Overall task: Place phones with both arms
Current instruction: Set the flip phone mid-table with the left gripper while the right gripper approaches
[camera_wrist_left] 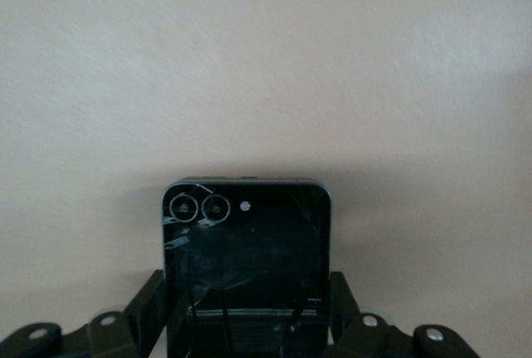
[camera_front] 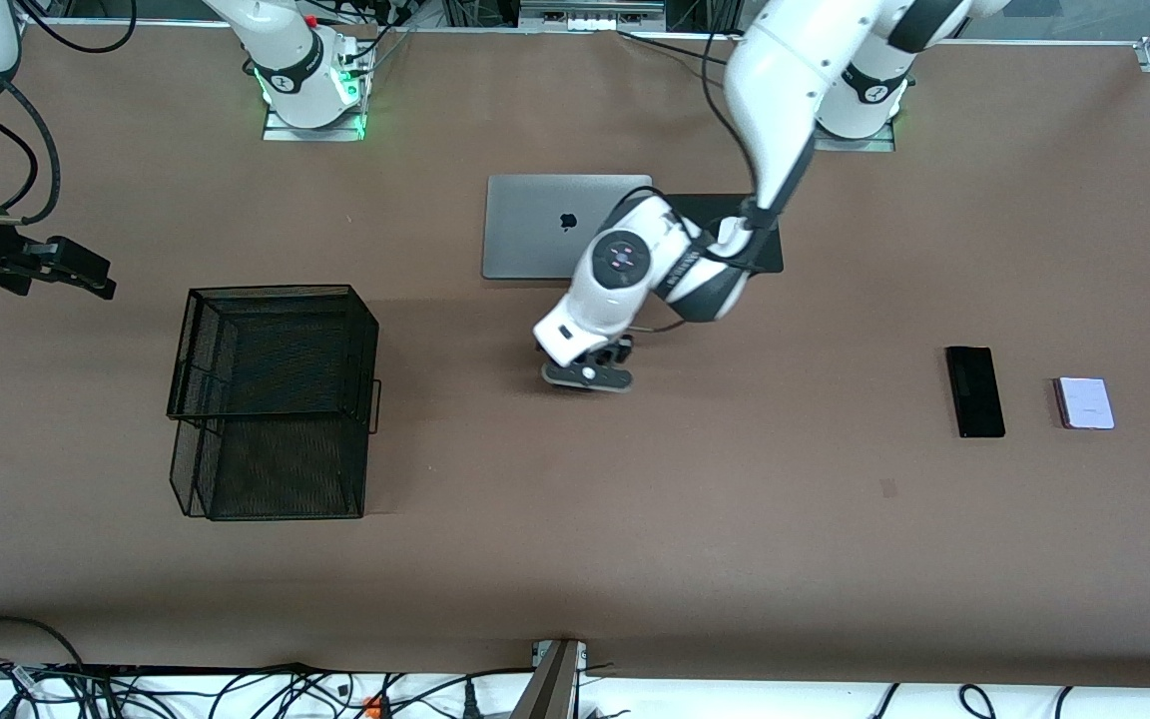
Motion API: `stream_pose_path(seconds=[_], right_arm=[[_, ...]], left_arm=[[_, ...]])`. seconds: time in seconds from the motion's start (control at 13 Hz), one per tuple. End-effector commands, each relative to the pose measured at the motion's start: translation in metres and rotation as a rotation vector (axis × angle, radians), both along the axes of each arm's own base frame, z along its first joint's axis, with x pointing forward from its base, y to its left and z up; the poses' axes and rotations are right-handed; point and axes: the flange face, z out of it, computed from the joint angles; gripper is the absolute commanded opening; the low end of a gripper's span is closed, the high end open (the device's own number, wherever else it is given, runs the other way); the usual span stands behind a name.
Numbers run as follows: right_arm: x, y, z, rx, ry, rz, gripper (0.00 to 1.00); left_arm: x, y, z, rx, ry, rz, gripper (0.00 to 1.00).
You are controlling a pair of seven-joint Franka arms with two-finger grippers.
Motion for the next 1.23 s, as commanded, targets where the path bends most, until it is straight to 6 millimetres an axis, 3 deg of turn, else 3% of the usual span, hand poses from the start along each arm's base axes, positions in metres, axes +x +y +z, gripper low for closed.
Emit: stream_pose_path(seconds=[0.0,0.15,0.31,0.39,0.54,0.62,0.77,0.93,1.16], right_arm=[[0.002,0.001,0.003,0.011,0.001,0.001,1.0],[0.001,0.002,0.004,0.011,0.001,0.018,1.0],[0.001,0.004,0.004,0.01,0.003,0.026,1.0],[0.002,0.008,0.003,0.011,0.004,0.03,1.0],[0.003,0.037,0.001,0.012,0.003,0.059,1.0],[0.007,0.057,-0.008,0.014,0.01,0.061,1.0],[0.013,0.108,-0.032,0.013,0.03,-0.008,1.0],[0.017,0.177,-0.059,0.014,0.016,-0.064,1.0],[0.005,0.304,-0.109,0.025,-0.009,-0.122,1.0]], left_arm=[[0.007,-0.004,0.002,-0.008,-0.006,0.012,1.0],[0.007,-0.001,0.007,-0.003,0.007,0.024,1.0],[0.017,0.016,0.04,0.019,0.03,0.12,1.0],[0.027,0.035,0.069,0.058,0.051,0.138,1.0],[0.057,0.098,0.126,0.114,0.111,0.208,1.0],[0.07,0.135,0.146,0.142,0.151,0.246,1.0],[0.094,0.219,0.163,0.216,0.233,0.298,1.0],[0.114,0.31,0.164,0.333,0.27,0.245,1.0],[0.136,0.414,0.161,0.388,0.263,0.112,1.0]])
